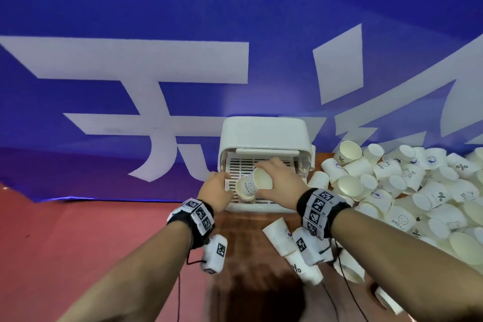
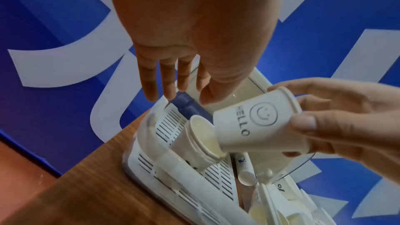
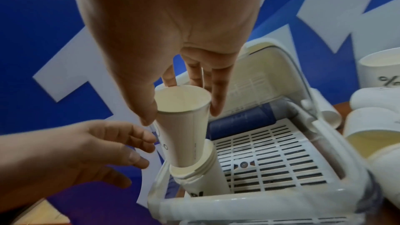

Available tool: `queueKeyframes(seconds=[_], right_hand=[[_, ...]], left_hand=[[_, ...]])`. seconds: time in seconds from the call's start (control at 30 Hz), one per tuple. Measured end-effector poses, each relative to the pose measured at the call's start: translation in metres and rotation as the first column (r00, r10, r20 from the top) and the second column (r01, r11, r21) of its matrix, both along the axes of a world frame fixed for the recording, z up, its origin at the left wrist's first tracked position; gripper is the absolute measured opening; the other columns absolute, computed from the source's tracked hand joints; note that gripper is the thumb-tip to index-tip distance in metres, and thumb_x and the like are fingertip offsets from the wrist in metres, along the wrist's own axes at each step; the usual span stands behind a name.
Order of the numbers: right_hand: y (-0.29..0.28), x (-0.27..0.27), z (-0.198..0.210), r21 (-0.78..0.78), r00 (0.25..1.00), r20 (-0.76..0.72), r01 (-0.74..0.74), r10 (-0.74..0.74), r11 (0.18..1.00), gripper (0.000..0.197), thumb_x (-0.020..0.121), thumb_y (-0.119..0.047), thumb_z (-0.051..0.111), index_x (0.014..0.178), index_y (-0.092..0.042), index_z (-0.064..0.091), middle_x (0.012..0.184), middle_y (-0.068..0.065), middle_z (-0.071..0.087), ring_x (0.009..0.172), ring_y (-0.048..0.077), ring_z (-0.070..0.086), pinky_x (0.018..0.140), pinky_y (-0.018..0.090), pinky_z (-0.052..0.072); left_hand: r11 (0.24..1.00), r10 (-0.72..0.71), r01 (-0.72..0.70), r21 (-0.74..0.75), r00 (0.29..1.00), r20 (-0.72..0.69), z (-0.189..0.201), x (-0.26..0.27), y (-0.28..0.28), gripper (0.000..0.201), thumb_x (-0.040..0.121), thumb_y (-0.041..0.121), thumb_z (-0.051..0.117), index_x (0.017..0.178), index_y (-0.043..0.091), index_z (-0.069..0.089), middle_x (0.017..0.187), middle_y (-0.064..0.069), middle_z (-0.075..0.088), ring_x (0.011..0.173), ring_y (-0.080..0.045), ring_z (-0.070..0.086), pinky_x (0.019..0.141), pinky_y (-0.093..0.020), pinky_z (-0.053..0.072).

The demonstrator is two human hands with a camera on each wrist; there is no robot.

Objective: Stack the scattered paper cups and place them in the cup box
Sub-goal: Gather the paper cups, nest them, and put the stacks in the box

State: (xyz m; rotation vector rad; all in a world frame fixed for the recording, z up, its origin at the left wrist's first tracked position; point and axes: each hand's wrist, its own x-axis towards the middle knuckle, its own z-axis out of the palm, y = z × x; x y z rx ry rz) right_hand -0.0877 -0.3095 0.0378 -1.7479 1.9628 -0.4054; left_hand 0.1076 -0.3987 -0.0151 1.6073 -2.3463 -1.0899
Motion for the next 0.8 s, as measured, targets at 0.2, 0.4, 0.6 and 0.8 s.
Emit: queueKeyframes(seconds=[0.2, 0.4, 0.6, 0.8], right_hand=[[-0.019, 0.013, -0.019, 0.089, 0.989, -0.119, -0.076, 0.086, 0.993, 0.076, 0.084, -0.044, 0.070, 0.149, -0.026, 0.035, 0.130, 0.002, 0.041, 0.119, 0.022, 0.048, 0.099, 0.035, 0.044], [-0.035, 0.020, -0.039, 0.169, 0.974, -0.200, -0.078, 0.111, 0.983, 0.074, 0.084, -0.043, 0.067, 0.149, -0.029, 0.033, 0.132, 0.002, 0.041, 0.121, 0.024, 0.047, 0.090, 0.041, 0.050], [-0.042, 0.020, -0.056, 0.238, 0.964, -0.217, -0.098, 0.151, 0.966, 0.076, 0.084, -0.045, 0.069, 0.149, -0.027, 0.034, 0.137, 0.001, 0.042, 0.123, 0.025, 0.047, 0.093, 0.041, 0.050], [-0.044, 0.019, -0.064, 0.245, 0.969, -0.210, -0.074, 0.127, 0.967, 0.078, 0.083, -0.054, 0.068, 0.149, -0.030, 0.034, 0.137, -0.002, 0.041, 0.123, 0.022, 0.046, 0.090, 0.041, 0.050]], left_hand=[[0.998, 0.058, -0.058, 0.014, 0.998, -0.039, -0.001, 0.026, -0.001, 0.026, 0.084, 0.015, 0.065, 0.111, 0.017, 0.062, 0.120, -0.002, 0.050, 0.091, -0.016, 0.056, 0.084, -0.022, 0.043], [0.994, 0.111, -0.109, 0.027, 0.990, -0.088, -0.002, 0.035, -0.006, 0.019, 0.085, 0.017, 0.067, 0.104, 0.016, 0.064, 0.114, -0.002, 0.051, 0.095, -0.019, 0.058, 0.084, -0.024, 0.044], [0.994, 0.111, -0.109, 0.027, 0.989, -0.100, -0.003, 0.038, -0.010, 0.020, 0.088, 0.017, 0.064, 0.107, 0.014, 0.065, 0.111, 0.002, 0.044, 0.100, -0.021, 0.058, 0.088, -0.024, 0.043], [0.994, 0.106, -0.103, 0.045, 0.992, -0.064, -0.009, 0.038, -0.015, 0.023, 0.087, 0.017, 0.065, 0.110, 0.014, 0.064, 0.115, -0.001, 0.047, 0.098, -0.021, 0.059, 0.086, -0.023, 0.042]])
